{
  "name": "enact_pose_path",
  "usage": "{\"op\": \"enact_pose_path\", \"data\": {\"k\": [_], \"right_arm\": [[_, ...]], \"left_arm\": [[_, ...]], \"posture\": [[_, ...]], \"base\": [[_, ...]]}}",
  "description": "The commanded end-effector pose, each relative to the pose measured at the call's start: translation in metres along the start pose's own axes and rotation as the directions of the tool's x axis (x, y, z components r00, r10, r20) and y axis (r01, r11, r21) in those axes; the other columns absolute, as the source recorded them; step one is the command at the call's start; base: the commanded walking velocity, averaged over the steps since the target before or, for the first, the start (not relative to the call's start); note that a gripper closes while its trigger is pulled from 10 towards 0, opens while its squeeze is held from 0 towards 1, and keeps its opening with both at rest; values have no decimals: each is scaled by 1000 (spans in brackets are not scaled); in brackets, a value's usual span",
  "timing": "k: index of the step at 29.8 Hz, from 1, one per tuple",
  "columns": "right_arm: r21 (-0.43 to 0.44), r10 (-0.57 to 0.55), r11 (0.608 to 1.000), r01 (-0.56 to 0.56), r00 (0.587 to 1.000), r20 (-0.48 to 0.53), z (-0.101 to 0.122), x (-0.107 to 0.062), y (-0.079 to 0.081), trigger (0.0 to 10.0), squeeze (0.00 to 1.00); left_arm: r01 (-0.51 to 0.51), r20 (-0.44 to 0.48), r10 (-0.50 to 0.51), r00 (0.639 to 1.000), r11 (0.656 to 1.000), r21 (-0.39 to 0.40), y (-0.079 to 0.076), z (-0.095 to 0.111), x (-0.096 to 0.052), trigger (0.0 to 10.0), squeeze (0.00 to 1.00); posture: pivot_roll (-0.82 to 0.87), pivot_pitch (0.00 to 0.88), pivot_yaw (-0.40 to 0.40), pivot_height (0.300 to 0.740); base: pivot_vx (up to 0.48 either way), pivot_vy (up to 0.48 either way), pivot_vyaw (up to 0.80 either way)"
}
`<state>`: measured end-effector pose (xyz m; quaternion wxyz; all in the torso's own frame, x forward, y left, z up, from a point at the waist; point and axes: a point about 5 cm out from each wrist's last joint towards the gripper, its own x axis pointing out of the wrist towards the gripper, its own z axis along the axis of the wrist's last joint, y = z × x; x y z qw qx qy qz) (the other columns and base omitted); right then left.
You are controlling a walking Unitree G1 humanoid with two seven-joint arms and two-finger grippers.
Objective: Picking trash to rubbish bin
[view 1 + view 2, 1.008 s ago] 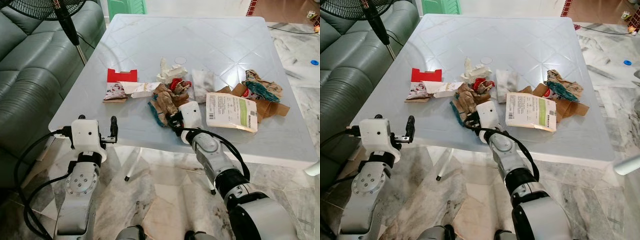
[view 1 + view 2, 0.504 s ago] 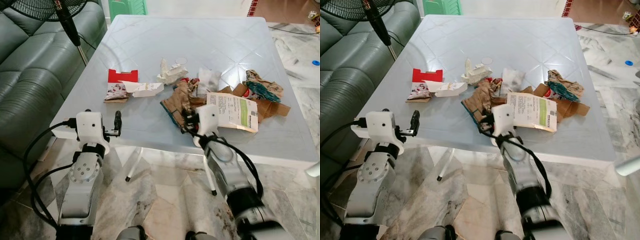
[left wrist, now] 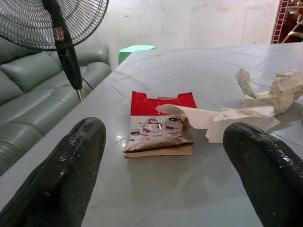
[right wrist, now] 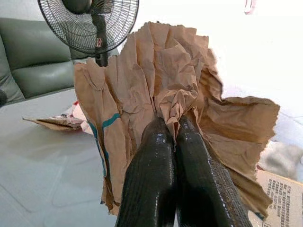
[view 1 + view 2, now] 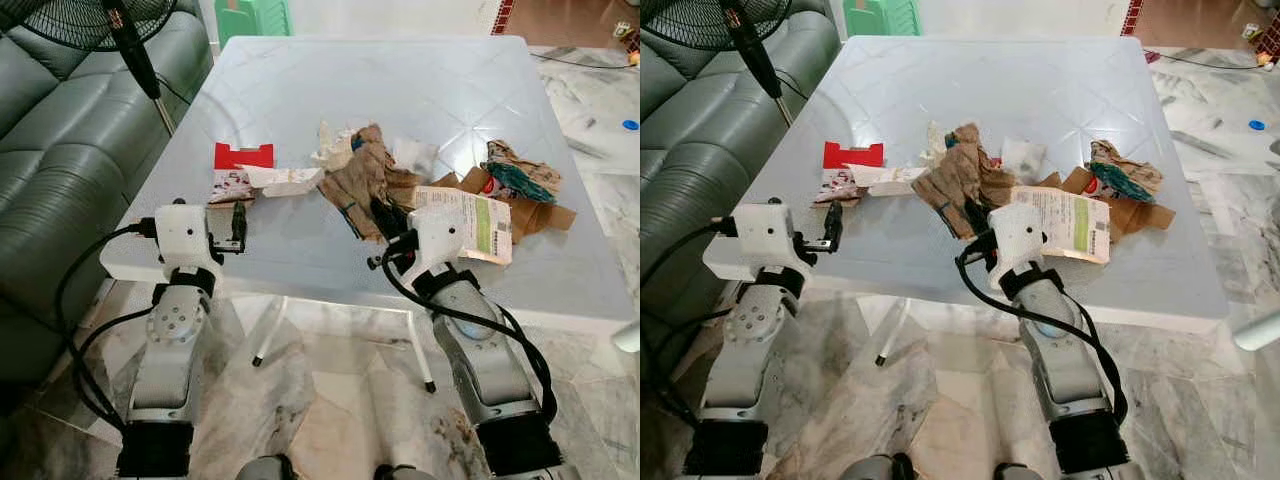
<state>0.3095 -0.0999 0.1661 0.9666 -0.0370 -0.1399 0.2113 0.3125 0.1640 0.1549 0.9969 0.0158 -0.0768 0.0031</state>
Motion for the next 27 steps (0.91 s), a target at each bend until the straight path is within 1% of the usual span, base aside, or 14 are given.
{"op": "enact_pose_path", "data": {"k": [1,3,6,21,27], "right_arm": [[-9,-2,1000,2,1000,13,7,0,0,0,0],[-12,-4,1000,5,1000,12,7,-1,0,0,0],[-17,-5,1000,5,1000,7,8,-3,-1,0,0],[-24,7,1000,-7,1000,-2,10,-4,3,0,0],[-26,8,1000,-8,1000,-7,9,-5,3,0,0]], "left_arm": [[4,28,-4,1000,1000,-13,2,4,4,10000,0],[2,44,-1,999,1000,-7,3,8,7,10000,0],[4,67,-4,998,1000,4,4,13,10,10000,0],[-1,58,1,998,1000,1,5,6,9,10000,0],[0,57,0,998,1000,3,5,6,8,10000,0]], "posture": [[-22,89,62,740],[-25,87,64,740],[-28,84,65,740],[-21,82,62,740],[-20,85,62,740]], "base": [[0,0,0],[0,0,0],[279,0,0],[294,0,0],[0,0,0]]}}
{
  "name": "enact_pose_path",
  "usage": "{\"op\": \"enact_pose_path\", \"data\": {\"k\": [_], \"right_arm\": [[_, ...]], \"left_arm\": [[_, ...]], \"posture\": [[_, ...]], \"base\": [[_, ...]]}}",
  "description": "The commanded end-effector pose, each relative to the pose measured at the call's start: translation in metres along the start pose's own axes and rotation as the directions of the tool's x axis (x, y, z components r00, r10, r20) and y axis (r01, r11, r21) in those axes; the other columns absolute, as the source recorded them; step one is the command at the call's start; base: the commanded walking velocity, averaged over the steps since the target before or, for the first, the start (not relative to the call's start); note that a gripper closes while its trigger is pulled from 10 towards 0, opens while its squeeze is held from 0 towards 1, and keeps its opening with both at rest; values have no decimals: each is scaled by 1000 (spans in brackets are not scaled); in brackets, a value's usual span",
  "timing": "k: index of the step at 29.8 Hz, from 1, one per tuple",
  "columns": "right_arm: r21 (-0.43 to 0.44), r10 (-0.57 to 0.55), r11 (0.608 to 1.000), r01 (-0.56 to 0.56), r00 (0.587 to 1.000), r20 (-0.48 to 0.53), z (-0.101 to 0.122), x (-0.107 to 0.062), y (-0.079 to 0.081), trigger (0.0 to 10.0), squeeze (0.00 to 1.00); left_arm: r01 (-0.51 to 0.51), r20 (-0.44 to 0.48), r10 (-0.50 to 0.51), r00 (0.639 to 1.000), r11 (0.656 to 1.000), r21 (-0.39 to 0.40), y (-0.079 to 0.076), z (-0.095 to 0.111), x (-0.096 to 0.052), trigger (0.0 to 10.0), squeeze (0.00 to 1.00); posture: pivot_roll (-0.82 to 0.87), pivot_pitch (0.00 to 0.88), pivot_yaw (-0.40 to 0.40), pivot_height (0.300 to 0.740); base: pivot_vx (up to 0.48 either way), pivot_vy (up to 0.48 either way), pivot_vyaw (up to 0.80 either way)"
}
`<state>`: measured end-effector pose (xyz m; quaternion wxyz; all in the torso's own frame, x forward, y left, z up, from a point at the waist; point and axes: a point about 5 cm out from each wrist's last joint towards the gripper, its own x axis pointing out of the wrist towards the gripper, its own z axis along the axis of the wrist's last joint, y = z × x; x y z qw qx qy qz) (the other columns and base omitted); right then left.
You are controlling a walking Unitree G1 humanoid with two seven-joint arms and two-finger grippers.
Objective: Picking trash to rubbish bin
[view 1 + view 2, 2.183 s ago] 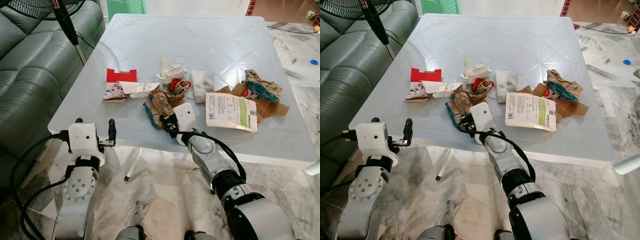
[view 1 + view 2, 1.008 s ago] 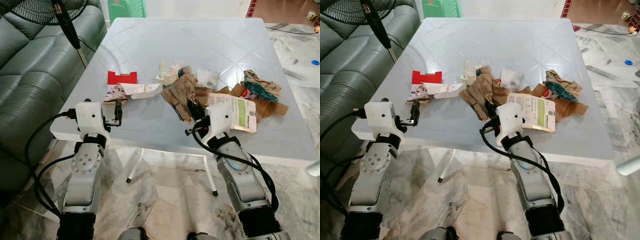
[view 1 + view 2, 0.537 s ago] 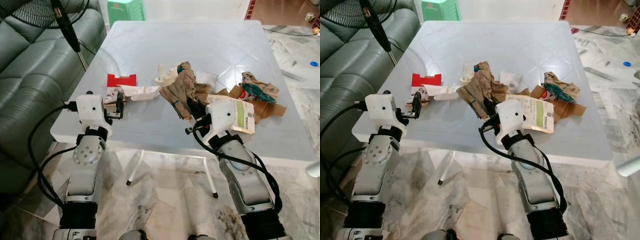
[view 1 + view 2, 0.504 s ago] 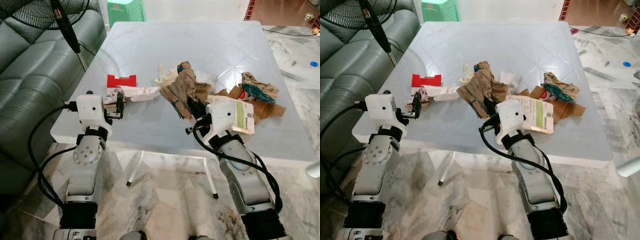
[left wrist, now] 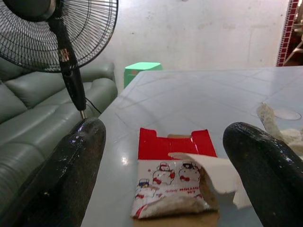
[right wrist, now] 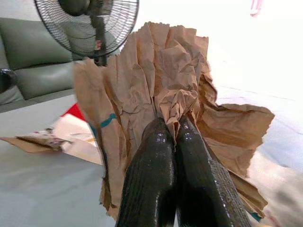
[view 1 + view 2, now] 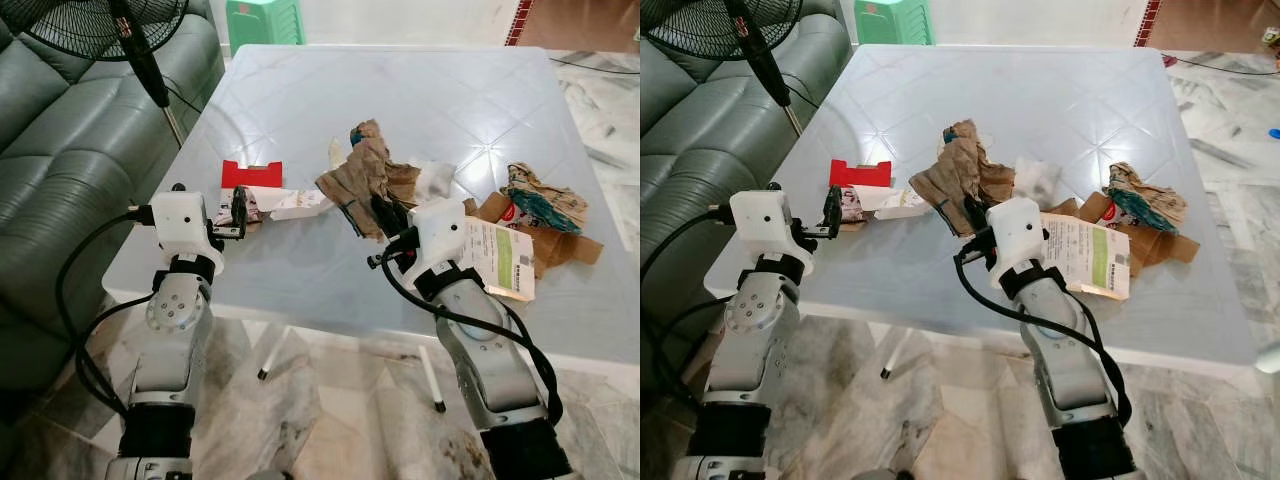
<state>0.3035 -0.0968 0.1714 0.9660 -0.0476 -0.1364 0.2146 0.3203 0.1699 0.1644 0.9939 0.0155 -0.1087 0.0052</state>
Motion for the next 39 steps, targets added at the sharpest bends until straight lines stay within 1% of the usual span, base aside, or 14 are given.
{"op": "enact_pose_path", "data": {"k": [1,15,27,31,34,37,38,39], "right_arm": [[-8,-2,1000,2,1000,1,2,-2,-2,0,0],[-5,5,1000,-5,1000,-6,1,-3,0,0,0],[-1,9,1000,-9,1000,-9,0,-2,1,0,0],[0,9,1000,-10,1000,-11,-1,-2,1,0,0],[1,11,1000,-11,1000,-12,-1,-2,2,0,0],[1,13,1000,-13,1000,-14,-1,-2,2,0,0],[1,13,1000,-13,1000,-14,-1,-2,2,0,0],[0,14,1000,-14,1000,-16,-1,-3,2,0,0]], "left_arm": [[4,-9,-4,1000,1000,4,-1,-3,-2,10000,0],[-14,-20,15,1000,1000,16,2,-5,-5,10000,0],[-14,-26,14,1000,1000,19,3,-6,-5,10000,0],[-14,-30,15,999,1000,12,1,-7,-5,10000,0],[-32,-35,33,999,999,19,1,-8,-7,10000,0],[-79,-32,80,996,996,43,4,-9,-13,10000,0],[-79,-32,80,996,996,43,4,-9,-13,10000,0],[-107,-33,109,993,992,61,5,-11,-24,10000,0]], "posture": [[-21,86,62,740],[-14,90,59,740],[-13,90,59,740],[-12,92,59,740],[-12,93,58,740],[-12,93,58,740],[-12,93,58,740],[-10,94,58,740]], "base": [[0,0,0],[277,0,0],[391,0,0],[0,0,0],[0,0,0],[0,0,0],[0,0,0],[0,0,0]]}}
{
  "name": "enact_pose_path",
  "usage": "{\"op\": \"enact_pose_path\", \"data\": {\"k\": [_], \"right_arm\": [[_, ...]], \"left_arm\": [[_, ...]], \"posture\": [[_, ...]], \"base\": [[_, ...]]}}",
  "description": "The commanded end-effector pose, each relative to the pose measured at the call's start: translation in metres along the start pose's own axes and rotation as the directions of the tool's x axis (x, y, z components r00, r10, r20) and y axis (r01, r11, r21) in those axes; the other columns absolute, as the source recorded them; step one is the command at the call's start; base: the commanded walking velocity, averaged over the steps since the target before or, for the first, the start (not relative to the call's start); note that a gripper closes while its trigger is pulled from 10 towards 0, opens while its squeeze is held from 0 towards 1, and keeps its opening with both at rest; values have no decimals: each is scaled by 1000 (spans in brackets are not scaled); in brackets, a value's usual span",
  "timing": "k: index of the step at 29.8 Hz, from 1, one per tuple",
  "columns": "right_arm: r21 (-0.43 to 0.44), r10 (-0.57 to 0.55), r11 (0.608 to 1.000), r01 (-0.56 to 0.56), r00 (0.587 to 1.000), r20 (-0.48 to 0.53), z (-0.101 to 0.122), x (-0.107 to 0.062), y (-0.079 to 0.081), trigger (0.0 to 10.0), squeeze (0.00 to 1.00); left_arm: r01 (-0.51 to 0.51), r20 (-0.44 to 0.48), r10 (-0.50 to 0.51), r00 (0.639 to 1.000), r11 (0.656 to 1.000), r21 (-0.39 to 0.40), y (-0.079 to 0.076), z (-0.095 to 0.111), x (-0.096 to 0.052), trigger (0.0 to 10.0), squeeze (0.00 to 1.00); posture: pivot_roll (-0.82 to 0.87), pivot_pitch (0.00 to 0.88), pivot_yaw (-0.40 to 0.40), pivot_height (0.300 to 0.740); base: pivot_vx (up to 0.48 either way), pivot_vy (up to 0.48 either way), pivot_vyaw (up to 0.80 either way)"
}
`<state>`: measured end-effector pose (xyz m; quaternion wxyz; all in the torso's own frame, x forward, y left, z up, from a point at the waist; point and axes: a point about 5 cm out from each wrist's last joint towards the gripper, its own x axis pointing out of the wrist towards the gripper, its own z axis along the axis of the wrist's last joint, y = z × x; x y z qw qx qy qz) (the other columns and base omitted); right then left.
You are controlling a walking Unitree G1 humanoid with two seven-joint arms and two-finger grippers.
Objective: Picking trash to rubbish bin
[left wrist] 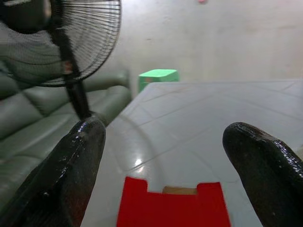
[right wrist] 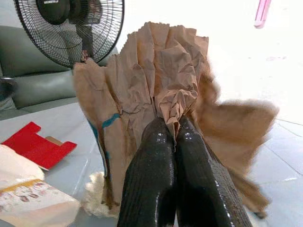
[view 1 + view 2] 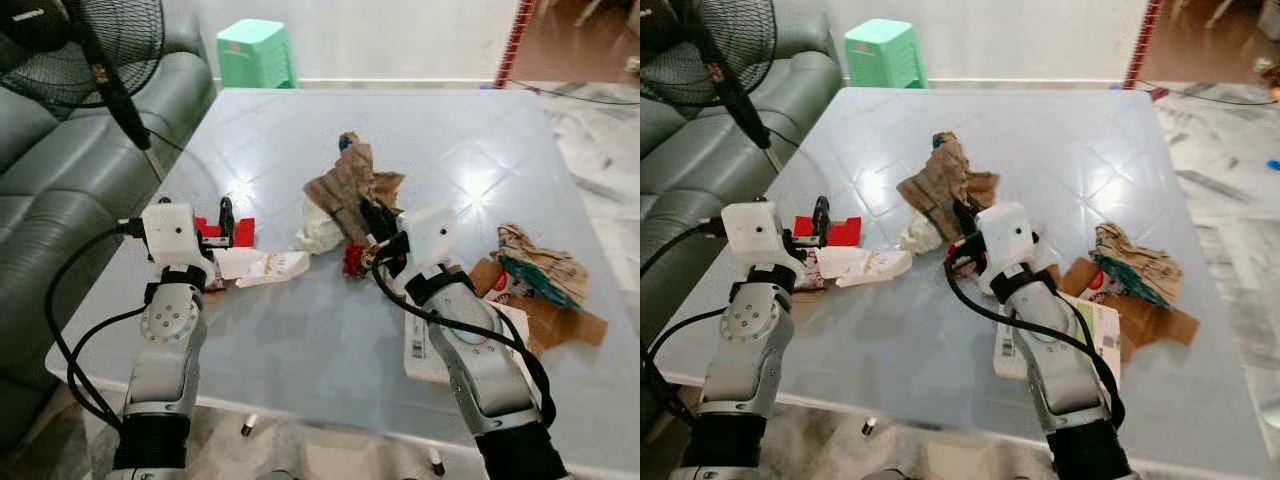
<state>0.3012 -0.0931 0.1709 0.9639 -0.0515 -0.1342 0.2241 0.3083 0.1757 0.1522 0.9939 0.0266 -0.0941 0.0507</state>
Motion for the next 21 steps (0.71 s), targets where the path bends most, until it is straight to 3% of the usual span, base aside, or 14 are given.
{"op": "enact_pose_path", "data": {"k": [1,8,9,11,12,13,18,20,21], "right_arm": [[4,-5,1000,5,1000,-12,-2,-3,-2,0,0],[-1,-9,1000,9,1000,-17,-3,-4,-7,0,0],[-2,-8,1000,8,1000,-19,-3,-4,-7,0,0],[-6,2,1000,-3,1000,-19,-3,-3,-8,0,0],[-6,2,1000,-3,1000,-19,-3,-3,-8,0,0],[-8,8,1000,-9,1000,-19,-3,-2,-8,0,0],[-7,40,999,-40,999,-19,-3,0,-7,0,0],[1,128,992,-128,992,-20,-1,3,-4,0,0],[1,128,992,-128,992,-20,-1,3,-4,0,0]], "left_arm": [[-28,-7,28,1000,999,32,1,-3,-15,10000,0],[-17,-7,17,1000,999,38,-1,-3,-39,10000,0],[-15,-26,15,1000,1000,14,0,-3,-41,10000,0],[-47,-123,32,992,992,-118,6,-6,-49,10000,0],[-47,-123,32,992,992,-118,6,-6,-49,10000,0],[-89,-179,50,983,972,-218,9,-9,-53,10000,0],[-131,-227,63,972,945,-301,14,-14,-56,10000,0],[-180,-317,54,947,907,-382,13,-25,-58,10000,0],[-180,-317,54,947,907,-382,13,-25,-58,10000,0]], "posture": [[-10,94,58,740],[-1,92,57,740],[7,89,54,740],[16,86,53,740],[16,86,53,740],[22,84,51,740],[28,79,50,740],[25,74,51,740],[25,74,51,740]], "base": [[0,0,0],[0,0,0],[0,0,0],[0,0,0],[0,0,0],[0,0,0],[0,0,0],[0,0,0],[0,0,0]]}}
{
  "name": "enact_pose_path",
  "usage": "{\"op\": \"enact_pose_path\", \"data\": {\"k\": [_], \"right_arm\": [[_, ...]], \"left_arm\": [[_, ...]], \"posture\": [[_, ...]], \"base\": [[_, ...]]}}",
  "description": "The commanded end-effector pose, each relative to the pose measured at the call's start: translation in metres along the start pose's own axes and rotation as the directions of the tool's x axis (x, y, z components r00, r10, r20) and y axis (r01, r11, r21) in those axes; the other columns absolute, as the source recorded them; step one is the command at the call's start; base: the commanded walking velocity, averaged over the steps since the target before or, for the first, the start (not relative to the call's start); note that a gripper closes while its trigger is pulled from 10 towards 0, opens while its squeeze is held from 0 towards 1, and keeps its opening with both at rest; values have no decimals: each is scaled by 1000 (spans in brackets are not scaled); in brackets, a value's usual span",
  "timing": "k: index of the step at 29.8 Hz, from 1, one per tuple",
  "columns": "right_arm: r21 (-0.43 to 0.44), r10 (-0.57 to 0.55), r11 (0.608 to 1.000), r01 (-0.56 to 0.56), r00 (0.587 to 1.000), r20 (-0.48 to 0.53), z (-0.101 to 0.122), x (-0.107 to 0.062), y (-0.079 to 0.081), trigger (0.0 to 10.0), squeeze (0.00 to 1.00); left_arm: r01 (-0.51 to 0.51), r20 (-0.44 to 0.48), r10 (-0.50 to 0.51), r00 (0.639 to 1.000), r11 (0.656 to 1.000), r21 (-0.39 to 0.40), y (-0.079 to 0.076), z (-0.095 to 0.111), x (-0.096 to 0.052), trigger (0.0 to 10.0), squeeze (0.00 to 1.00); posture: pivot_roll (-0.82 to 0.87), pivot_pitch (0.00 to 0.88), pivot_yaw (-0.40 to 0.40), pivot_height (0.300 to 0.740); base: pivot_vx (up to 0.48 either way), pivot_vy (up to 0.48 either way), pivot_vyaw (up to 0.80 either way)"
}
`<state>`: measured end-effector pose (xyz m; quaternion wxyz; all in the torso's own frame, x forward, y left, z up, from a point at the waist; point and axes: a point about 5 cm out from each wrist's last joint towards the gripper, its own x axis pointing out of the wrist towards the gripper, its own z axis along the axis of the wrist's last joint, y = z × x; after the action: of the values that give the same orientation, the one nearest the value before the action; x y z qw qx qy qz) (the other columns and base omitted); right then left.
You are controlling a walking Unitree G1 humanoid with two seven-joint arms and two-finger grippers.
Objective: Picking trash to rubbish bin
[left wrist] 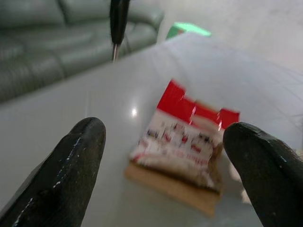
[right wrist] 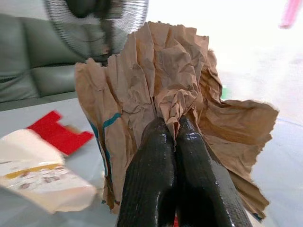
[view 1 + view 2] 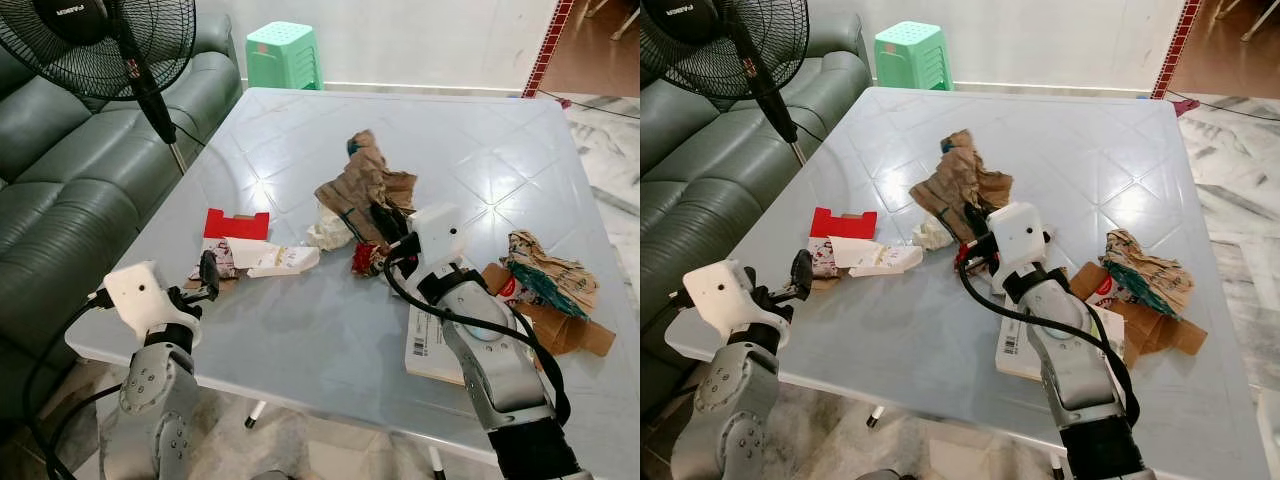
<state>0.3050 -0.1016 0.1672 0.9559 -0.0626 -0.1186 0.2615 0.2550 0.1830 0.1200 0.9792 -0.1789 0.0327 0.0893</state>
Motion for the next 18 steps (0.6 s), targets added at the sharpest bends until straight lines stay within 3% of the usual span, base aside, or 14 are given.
{"op": "enact_pose_path", "data": {"k": [1,3,5,9,11,18], "right_arm": [[2,86,996,-86,996,9,5,5,5,0,0],[-2,121,993,-121,993,9,7,5,6,0,0],[-23,150,988,-150,989,7,9,5,3,0,0],[-24,148,989,-147,989,6,9,5,2,0,0],[4,245,970,-245,969,10,11,2,13,0,0],[-3,332,943,-332,943,17,16,-1,23,0,0]], "left_arm": [[-18,-64,15,998,999,-49,2,-7,1,10000,0],[-22,-95,15,995,997,-80,2,-11,2,10000,0],[-25,-168,-3,986,986,-164,2,-17,3,10000,0],[-25,-191,-16,981,978,-208,1,-19,4,10000,0],[-22,-244,-56,968,952,-306,-4,-26,14,10000,0],[1,-258,-98,961,937,-350,-9,-28,26,10000,0]], "posture": [[25,74,51,740],[22,74,50,740],[17,75,47,740],[17,76,47,740],[12,84,51,740],[-3,88,57,740]], "base": [[0,0,0],[0,0,0],[0,0,0],[0,0,0],[0,0,0],[0,0,0]]}}
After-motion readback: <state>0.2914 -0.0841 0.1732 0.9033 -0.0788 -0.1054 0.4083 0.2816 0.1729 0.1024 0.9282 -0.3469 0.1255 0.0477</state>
